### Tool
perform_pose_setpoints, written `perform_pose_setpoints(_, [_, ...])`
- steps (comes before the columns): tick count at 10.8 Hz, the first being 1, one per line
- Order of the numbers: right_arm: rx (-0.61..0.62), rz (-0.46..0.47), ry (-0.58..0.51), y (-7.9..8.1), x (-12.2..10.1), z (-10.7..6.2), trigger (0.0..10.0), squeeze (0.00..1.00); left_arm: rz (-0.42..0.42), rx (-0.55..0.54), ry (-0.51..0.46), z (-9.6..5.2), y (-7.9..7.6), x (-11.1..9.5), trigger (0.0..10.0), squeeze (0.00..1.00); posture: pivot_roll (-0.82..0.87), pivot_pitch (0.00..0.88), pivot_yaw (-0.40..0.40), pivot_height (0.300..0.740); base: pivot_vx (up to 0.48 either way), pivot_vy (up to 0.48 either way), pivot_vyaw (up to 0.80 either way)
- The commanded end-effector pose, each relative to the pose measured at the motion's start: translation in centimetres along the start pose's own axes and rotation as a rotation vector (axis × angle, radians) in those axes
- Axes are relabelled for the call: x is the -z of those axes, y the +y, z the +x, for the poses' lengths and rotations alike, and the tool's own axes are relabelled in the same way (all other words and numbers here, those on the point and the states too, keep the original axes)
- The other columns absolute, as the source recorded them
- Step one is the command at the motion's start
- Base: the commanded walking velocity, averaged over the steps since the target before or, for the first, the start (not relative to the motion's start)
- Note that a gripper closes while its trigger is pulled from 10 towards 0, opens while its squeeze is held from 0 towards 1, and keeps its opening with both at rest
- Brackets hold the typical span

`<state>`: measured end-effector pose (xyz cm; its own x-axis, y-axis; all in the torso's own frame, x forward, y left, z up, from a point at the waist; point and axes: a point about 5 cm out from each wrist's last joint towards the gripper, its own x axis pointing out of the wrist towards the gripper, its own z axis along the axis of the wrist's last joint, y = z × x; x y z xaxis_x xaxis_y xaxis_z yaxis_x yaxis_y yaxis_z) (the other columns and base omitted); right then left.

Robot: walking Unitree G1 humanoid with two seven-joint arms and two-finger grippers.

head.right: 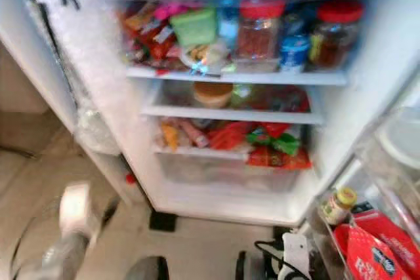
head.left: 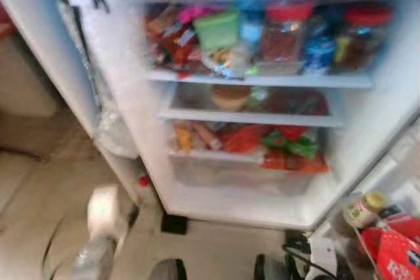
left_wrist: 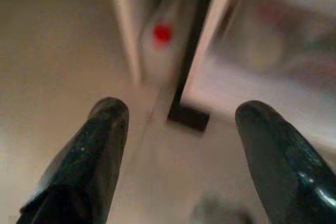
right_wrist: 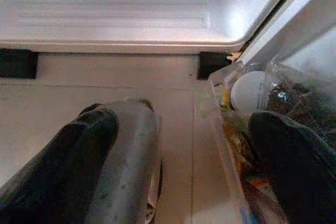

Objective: Restocking fridge

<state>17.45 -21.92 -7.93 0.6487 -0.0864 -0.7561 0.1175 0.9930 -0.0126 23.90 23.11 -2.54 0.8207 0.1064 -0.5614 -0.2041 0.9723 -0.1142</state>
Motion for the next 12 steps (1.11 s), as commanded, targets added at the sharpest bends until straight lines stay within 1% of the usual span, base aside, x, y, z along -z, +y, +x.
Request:
perform_pose_setpoints(1, [-0.015,-0.006,0.086,0.5,2.1,-0.4,10.0,0.0,0.051,-0.025,0.116,-0.2,0.8,1.9,10.0,0.0,-0.01,0.06,0.115,0.632,0.0,0.0,0.0])
perform_pose_setpoints(3, [-0.011,0.009,0.086,0.5,2.2,-0.5,10.0,0.0,0.101,-0.064,0.228,-0.9,1.7,4.5,10.0,0.0,-0.03,0.061,0.123,0.632,0.0,0.326,0.0])
perform_pose_setpoints(4, [-0.01,0.011,0.086,0.5,2.3,-0.5,10.0,0.0,0.056,-0.081,0.232,-1.0,1.6,5.0,10.0,0.0,-0.03,0.063,0.125,0.632,0.0,0.375,0.0])
perform_pose_setpoints(5, [-0.011,0.01,0.088,0.5,2.4,-0.5,10.0,0.0,0.05,-0.077,0.241,-1.0,1.4,5.4,10.0,0.0,-0.02,0.067,0.121,0.632,0.0,0.379,0.0])
perform_pose_setpoints(8, [-0.009,0.022,0.083,0.6,2.3,-0.5,10.0,0.0,0.052,-0.08,0.262,-1.2,1.5,5.9,10.0,0.0,-0.02,0.093,0.13,0.632,0.0,0.437,0.0])
perform_pose_setpoints(12, [-0.014,0.032,0.081,0.7,2.3,-0.5,10.0,0.0,0.063,-0.086,0.28,-1.4,1.9,6.2,10.0,0.0,-0.01,0.094,0.129,0.632,0.0,0.467,0.0])
